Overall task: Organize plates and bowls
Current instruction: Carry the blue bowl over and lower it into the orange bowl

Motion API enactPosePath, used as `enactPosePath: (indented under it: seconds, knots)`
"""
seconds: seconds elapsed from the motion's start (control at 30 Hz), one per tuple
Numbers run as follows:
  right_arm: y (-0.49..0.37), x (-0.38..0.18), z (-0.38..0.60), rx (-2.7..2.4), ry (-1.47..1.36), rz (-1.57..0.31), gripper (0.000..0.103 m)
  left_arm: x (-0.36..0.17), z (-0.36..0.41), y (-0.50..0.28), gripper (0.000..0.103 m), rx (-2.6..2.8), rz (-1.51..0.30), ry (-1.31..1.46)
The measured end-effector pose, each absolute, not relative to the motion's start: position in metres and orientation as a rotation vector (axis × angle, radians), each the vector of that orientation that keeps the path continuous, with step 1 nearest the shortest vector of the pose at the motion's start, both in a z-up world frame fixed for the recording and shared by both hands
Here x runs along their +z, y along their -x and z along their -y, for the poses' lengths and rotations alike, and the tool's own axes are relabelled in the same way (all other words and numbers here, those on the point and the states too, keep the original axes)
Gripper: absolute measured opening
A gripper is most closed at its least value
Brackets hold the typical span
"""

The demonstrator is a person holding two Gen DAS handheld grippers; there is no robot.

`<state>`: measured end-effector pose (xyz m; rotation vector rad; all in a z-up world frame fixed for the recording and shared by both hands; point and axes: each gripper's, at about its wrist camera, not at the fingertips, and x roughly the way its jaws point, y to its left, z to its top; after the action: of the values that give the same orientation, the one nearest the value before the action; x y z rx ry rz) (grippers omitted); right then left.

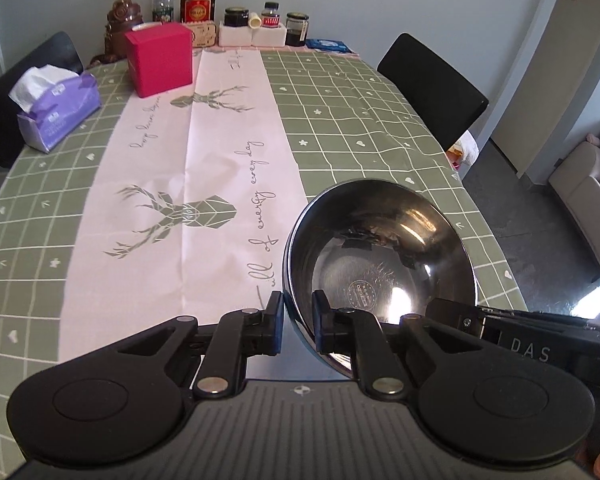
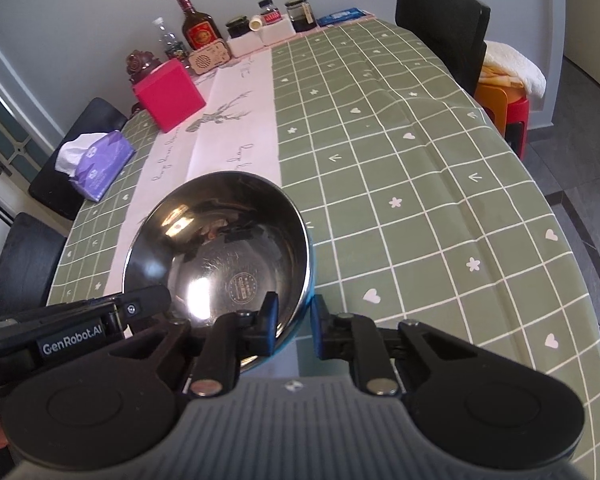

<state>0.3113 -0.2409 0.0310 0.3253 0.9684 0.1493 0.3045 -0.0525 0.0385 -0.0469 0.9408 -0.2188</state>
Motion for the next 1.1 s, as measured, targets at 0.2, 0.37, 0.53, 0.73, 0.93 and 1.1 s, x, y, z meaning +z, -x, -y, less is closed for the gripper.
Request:
enactPosePath:
  seconds: [0.2, 0.37, 0.53, 0.73, 0.93, 1.1]
  knots:
    - [-0.275, 0.059, 0.231, 0.182, -0.295, -0.931, 0.014, 0.064, 0.043, -0.269, 0.016, -0.227, -0.912, 0.026]
    - [-0.247, 0.07, 0.222, 0.218, -0.283, -0.941, 0.014, 0.074, 0.033, -0.239, 0.016, -0.225, -0.911, -0.006]
    - [-0.221, 0.072, 0.209, 0.274, -0.266, -0.997, 0.015, 0.076, 0.016, -0.216, 0.016, -0.218, -0.983, -0.019]
    - [-0.194, 0.071, 0.186, 0.336, -0.221, -1.06, 0.015, 0.076, -0.007, -0.186, 0.016, -0.209, -1.064, -0.034]
    - [-0.172, 0.07, 0.16, 0.407, -0.164, -1.115, 0.015, 0.073, -0.036, -0.162, 0.017, -0.198, -1.145, -0.016]
    - [-0.163, 0.062, 0.139, 0.452, -0.129, -1.159, 0.015, 0.067, -0.056, -0.147, 0.017, -0.185, -1.188, -0.002]
